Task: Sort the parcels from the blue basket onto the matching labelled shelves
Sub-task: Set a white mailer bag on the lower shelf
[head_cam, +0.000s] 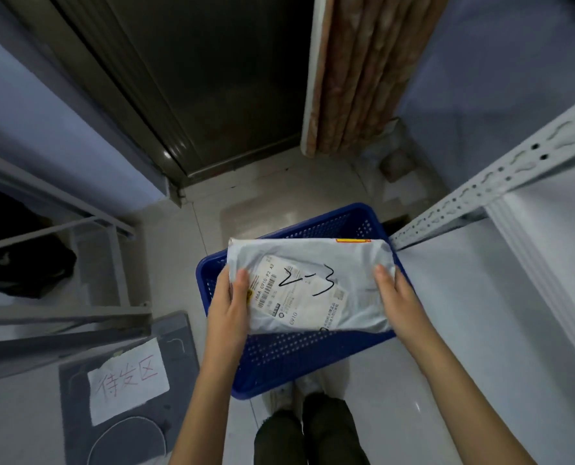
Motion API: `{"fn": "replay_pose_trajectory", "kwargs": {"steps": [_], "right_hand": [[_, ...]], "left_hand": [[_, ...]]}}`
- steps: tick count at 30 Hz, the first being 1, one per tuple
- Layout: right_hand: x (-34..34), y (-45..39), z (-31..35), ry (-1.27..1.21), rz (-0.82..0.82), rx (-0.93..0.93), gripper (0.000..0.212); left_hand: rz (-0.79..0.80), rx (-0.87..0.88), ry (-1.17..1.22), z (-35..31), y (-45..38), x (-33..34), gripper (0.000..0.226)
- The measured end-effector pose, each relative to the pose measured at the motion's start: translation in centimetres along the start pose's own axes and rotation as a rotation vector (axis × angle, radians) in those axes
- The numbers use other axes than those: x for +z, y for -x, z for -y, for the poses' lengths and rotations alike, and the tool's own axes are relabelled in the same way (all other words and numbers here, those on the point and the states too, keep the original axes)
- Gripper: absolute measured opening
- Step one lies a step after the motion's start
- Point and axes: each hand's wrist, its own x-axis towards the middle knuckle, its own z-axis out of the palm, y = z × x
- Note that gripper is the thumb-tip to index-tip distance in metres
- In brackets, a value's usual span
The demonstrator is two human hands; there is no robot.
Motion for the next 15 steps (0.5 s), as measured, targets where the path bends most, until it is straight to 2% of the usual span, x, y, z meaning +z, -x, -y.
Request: {"fn": "replay_pose_trajectory", "kwargs": {"steps": [4,15], "right_hand": [[-1.2,5.5,3.1,0.0,-0.303,-0.127,0.048],[-3.4,20.1,7.9,-0.193,-0.829,-0.327,0.04]], "left_hand": [[0.076,0.141,0.067,-5.1,2.8,0.5,0.041],[0.472,0.433,0.128,-16.2,9.9,-0.3,0.03]]}}
